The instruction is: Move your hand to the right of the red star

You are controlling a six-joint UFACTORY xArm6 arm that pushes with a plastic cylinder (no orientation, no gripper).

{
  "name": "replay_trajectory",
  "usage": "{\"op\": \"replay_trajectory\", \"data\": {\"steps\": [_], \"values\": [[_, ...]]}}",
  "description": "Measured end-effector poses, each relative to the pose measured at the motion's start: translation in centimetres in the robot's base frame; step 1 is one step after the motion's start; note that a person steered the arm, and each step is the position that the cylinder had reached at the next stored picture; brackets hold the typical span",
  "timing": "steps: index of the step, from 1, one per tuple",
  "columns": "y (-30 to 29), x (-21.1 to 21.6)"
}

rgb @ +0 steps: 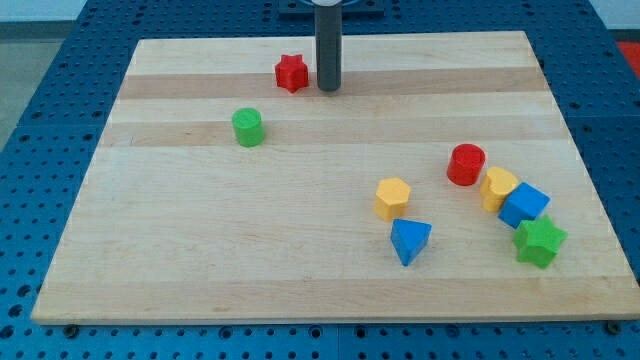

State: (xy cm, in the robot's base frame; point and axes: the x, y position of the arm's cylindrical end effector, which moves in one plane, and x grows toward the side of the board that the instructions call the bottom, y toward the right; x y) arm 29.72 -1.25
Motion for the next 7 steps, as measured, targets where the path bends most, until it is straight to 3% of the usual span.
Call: {"op": "replay_trajectory", "data": {"steps": [1, 5, 7], "values": [[-3.7, -1.6], [-17.6, -1.7], [-8.9, 1.7]]}}
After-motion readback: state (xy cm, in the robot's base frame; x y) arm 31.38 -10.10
